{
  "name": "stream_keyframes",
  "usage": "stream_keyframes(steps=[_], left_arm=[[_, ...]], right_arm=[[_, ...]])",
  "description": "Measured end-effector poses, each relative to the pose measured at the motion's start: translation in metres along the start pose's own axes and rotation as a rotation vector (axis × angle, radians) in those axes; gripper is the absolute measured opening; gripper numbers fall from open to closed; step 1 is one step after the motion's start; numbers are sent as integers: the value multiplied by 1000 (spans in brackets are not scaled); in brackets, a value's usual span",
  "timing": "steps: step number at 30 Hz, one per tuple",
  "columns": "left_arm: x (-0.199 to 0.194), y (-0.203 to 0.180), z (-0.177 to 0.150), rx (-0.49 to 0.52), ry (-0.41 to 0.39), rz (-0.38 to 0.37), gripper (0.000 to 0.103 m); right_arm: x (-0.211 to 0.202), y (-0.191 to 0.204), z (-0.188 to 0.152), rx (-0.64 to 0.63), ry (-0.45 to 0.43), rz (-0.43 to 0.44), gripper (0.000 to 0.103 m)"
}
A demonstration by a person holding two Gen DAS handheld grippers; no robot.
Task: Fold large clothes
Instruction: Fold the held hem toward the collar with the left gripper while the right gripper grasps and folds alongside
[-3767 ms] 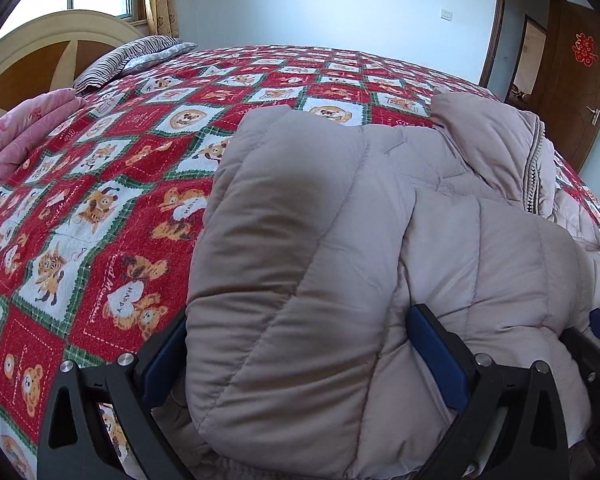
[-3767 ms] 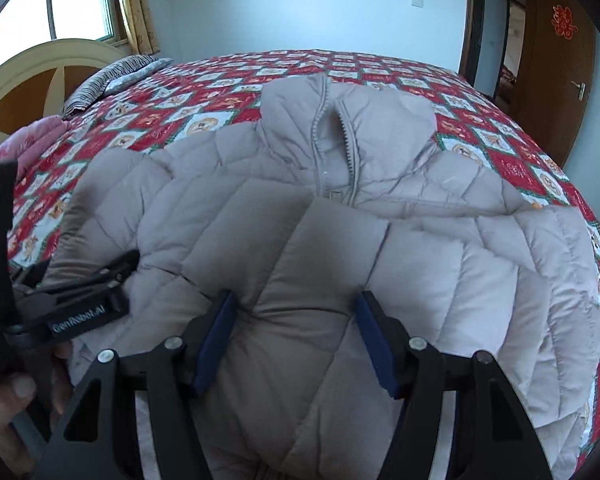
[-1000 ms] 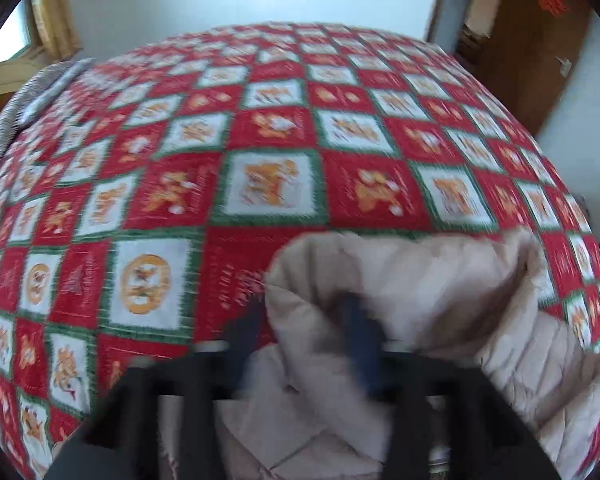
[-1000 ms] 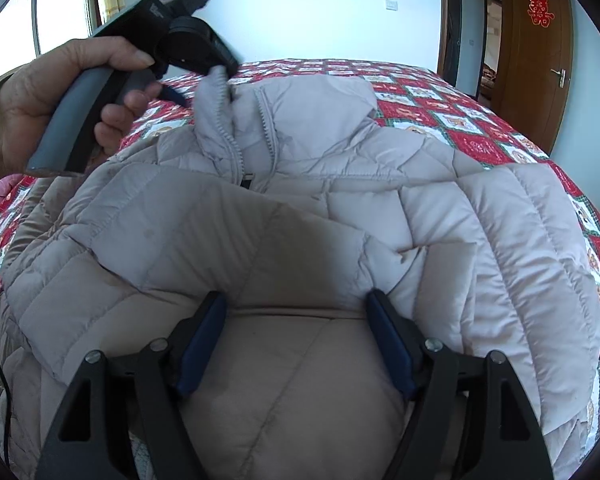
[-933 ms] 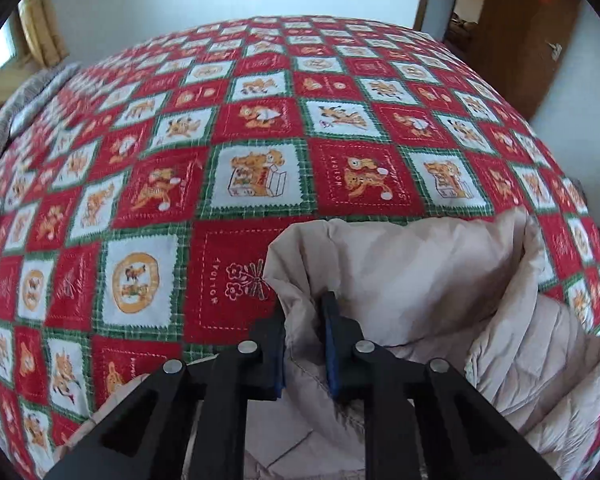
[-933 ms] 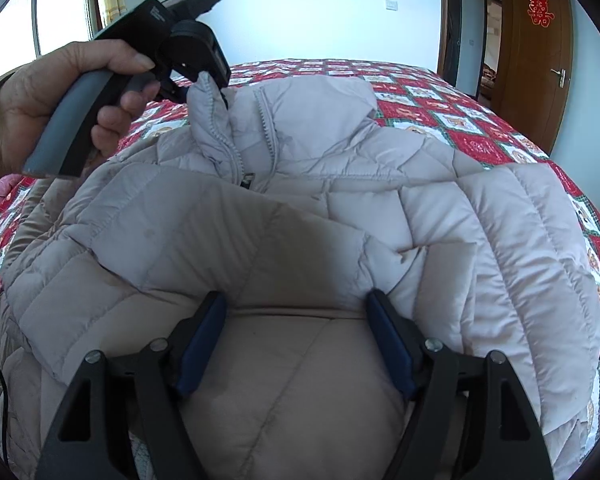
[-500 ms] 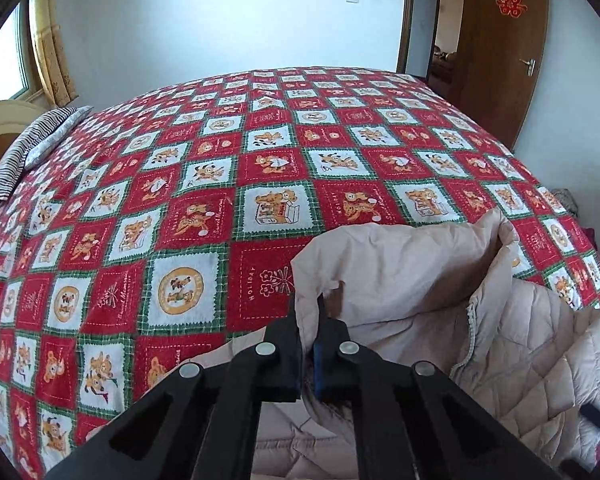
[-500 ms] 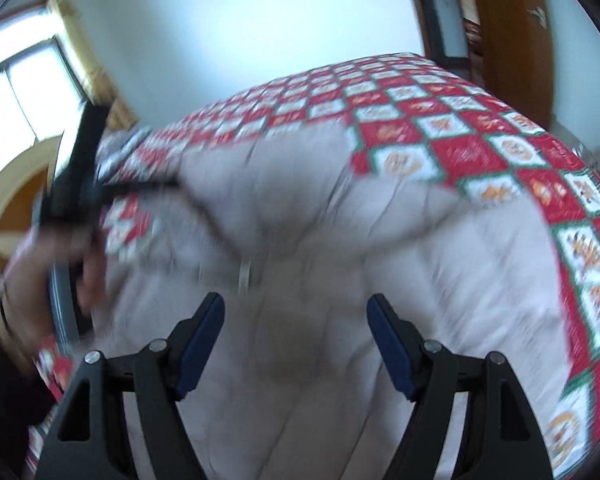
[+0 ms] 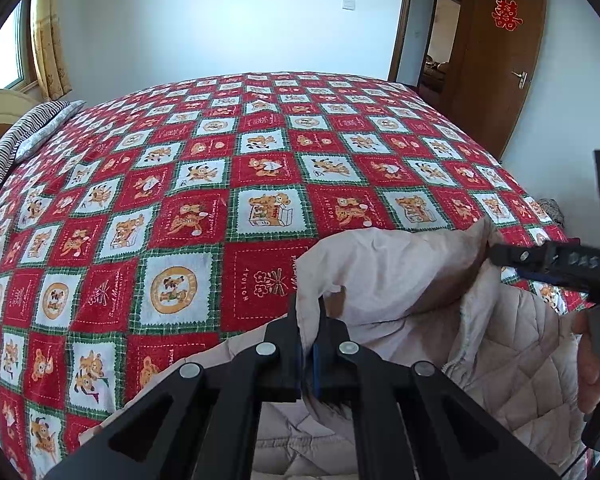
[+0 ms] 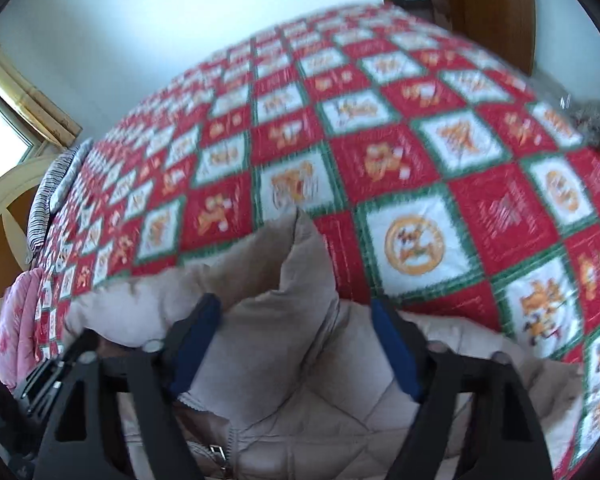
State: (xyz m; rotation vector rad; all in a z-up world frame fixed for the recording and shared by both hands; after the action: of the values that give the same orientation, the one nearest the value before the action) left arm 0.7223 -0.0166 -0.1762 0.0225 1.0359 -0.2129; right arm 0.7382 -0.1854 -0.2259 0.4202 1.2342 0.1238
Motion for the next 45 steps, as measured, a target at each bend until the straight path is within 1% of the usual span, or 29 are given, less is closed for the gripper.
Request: stream_keyframes(steps=[1, 2, 3, 4, 6, 10, 12, 16, 20, 22, 24, 26, 29, 30, 31, 32, 33, 34, 35, 37, 39, 41, 42, 43, 44, 45], left_arm=[[0, 0, 0, 0, 0, -2, 2], [0, 1, -1, 1, -2, -2, 2], [0, 1, -1, 1, -4, 0, 2], [0, 3, -1, -2, -5, 4, 2], [-1, 7, -5, -13, -7, 3, 2], [-1, 18, -20, -39, 4, -11, 2], [0, 23, -31, -53, 14, -23, 2], [5, 28, -55, -61, 40, -20, 2], [21, 34, -71, -70, 85, -12, 2], [26, 34, -77, -72, 94, -16, 2], [28, 31, -81, -38, 82, 20, 2], [26, 28, -82, -3, 64, 62, 2], [23, 26, -79, 13, 43, 82, 2], [23, 27, -78, 15, 39, 84, 2], [24, 28, -76, 13, 38, 85, 2], [25, 28, -76, 14, 39, 87, 3], [26, 29, -75, 16, 39, 93, 3], [25, 29, -75, 19, 35, 98, 3], [24, 28, -73, 25, 30, 107, 2], [22, 26, -72, 38, 20, 127, 3], [20, 24, -72, 42, 9, 135, 3], [10, 25, -71, 35, -17, 129, 4], [4, 23, -72, 34, -26, 120, 4], [-9, 21, -71, 37, -46, 108, 6], [-21, 18, -69, 47, -71, 112, 8], [-31, 17, -67, 52, -93, 128, 19]], right_arm=[[5, -4, -2, -3, 22, -1, 53], [7, -8, -4, -11, 30, -5, 40], [7, -11, -6, -22, 29, -18, 15], [3, -16, -9, -39, 21, -42, 12], [-7, -22, -14, -68, 8, -57, 8], [-24, -34, -34, -137, -12, -93, 6], [-25, -43, -46, -161, -6, -110, 5], [-16, -54, -64, -188, 15, -138, 4], [-8, -61, -77, -207, 36, -155, 4], [-10, -61, -83, -225, 39, -166, 4], [-15, -62, -86, -247, 32, -188, 4], [-24, -60, -88, -253, 42, -176, 4], [-50, -58, -88, -235, 9, -178, 8], [-60, -58, -86, -217, -15, -181, 14], [-71, -55, -82, -198, -49, -181, 26], [-80, -51, -77, -182, -88, -167, 33], [-85, -45, -72, -170, -121, -145, 46], [-91, -33, -63, -166, -170, -96, 49], [-90, -22, -54, -173, -191, -67, 49], [-78, -4, -34, -170, -214, -6, 49], [-55, 7, -17, -168, -195, -7, 49], [-21, 12, -11, -176, -122, -36, 49], [-4, 13, -15, -186, -74, -58, 49], [6, 13, -21, -197, -44, -77, 49], [13, 11, -28, -219, -32, -103, 49], [15, 10, -34, -239, -34, -120, 49]])
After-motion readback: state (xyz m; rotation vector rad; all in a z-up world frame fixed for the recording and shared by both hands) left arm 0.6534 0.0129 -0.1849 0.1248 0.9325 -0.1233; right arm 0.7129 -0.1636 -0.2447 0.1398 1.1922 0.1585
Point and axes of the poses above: each gripper's, at about its wrist camera, not at the fingertips, and x roughly the way its jaws point, y to its left, z to its top, the point moved 10 cm from there along x, roughly the way its jaws point, and after that the axes turned 11 degrees about y, right-handed, at the moved point
